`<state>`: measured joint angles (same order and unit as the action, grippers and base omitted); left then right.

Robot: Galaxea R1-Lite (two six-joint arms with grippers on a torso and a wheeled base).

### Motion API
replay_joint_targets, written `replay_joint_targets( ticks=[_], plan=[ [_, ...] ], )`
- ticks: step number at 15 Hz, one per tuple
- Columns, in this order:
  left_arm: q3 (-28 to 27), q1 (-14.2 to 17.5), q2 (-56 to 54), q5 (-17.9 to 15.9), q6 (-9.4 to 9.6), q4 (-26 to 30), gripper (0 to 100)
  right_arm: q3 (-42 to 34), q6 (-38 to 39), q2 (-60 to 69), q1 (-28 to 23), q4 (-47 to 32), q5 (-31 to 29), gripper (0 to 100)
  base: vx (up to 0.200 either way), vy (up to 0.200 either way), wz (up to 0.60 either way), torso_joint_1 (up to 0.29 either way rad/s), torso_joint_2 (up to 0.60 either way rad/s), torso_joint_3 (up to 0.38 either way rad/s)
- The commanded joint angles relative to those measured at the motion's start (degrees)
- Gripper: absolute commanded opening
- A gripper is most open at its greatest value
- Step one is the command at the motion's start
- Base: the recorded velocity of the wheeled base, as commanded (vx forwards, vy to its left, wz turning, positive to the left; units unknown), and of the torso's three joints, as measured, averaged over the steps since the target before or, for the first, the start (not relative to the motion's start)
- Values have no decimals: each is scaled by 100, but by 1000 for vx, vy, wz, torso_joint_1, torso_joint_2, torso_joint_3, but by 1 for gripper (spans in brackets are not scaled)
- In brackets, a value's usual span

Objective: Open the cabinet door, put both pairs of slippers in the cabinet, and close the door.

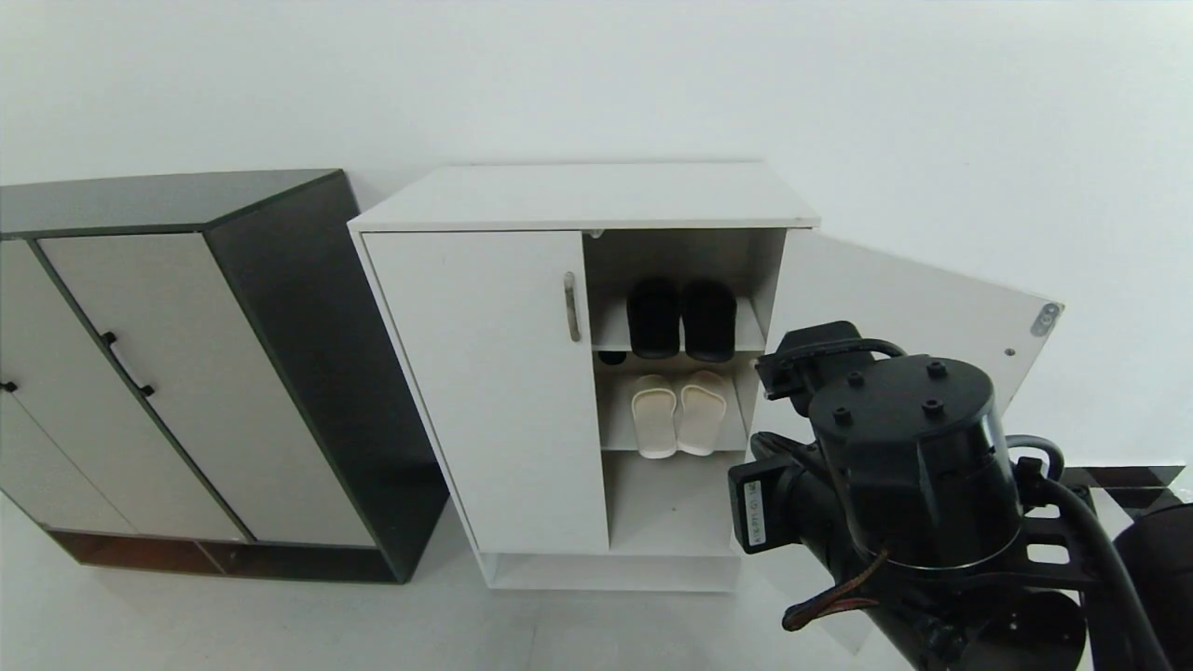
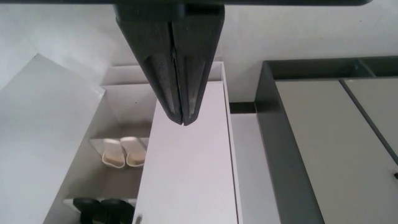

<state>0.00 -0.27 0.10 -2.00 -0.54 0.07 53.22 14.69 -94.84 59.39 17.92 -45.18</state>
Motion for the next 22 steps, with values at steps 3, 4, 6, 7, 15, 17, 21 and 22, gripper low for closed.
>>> replay_joint_targets(
  ticks=[3,4,6,7,15,17,21,22],
  plan=[
    [0,0,-1,-2,1,1,0,-23,-1,1,-7,10,0,0,0,0,0,170,-484,-320],
    [0,0,-1,-2,10,1,0,-14,-1,-17,-15,10,0,0,0,0,0,193,-481,-310],
    [0,0,-1,-2,10,1,0,-14,-1,-17,-77,10,9,0,0,0,0,188,-486,-312],
    [0,0,-1,-2,10,1,0,-14,-1,-17,-77,10,9,0,0,0,0,193,-510,-315],
    [0,0,-1,-2,1,1,0,-269,-142,71,-77,10,18,0,0,0,0,224,-536,-317],
    [0,0,-1,-2,-8,1,0,-330,-230,45,-77,19,18,0,0,0,0,259,-586,-322],
    [0,0,-1,-2,1,1,0,-330,-247,45,-86,19,18,0,0,0,0,163,-376,-205],
    [0,0,-1,-11,1,1,0,-330,-282,45,-112,19,18,0,0,0,0,27,-51,-32]
  ],
)
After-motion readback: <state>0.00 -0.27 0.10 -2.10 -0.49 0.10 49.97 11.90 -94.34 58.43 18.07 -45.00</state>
